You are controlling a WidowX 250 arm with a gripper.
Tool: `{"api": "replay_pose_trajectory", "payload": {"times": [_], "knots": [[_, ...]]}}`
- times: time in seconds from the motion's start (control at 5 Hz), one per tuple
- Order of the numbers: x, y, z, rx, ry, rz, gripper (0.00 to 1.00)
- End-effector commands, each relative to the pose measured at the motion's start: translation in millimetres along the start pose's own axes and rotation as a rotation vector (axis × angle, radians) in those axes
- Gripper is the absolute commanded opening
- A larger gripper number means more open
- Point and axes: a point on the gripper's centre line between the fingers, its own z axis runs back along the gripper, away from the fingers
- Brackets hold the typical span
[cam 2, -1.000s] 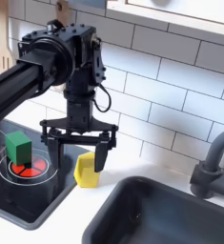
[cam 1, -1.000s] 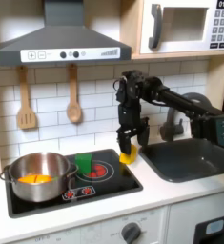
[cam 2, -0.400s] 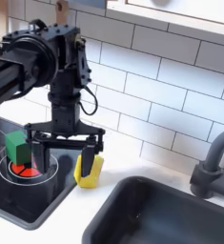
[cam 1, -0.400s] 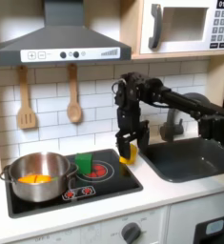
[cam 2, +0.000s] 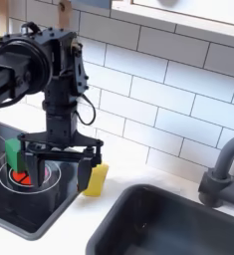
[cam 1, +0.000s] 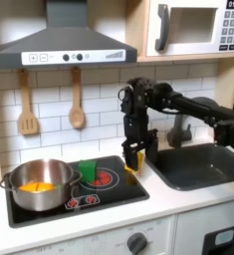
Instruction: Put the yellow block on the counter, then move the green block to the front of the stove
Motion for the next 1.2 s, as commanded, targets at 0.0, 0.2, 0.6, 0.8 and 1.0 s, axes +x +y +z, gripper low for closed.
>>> {"api": "replay_pose_trajectory", "payload": {"times": [0.0, 0.2, 0.6, 0.8, 1.0], "knots": [[-13.3, 3.9, -2.3, 0.0, 0.006, -0.014, 1.0], [-16.2, 3.6, -1.4, -0.002, 0.002, -0.02, 1.0], [-4.8, 9.2, 2.2, -0.004, -0.02, 0.012, 1.0], [0.8, 10.4, 7.1, -0.005, -0.035, 0.026, 1.0], [5.2, 13.1, 6.9, -0.004, -0.032, 0.032, 1.0]]}}
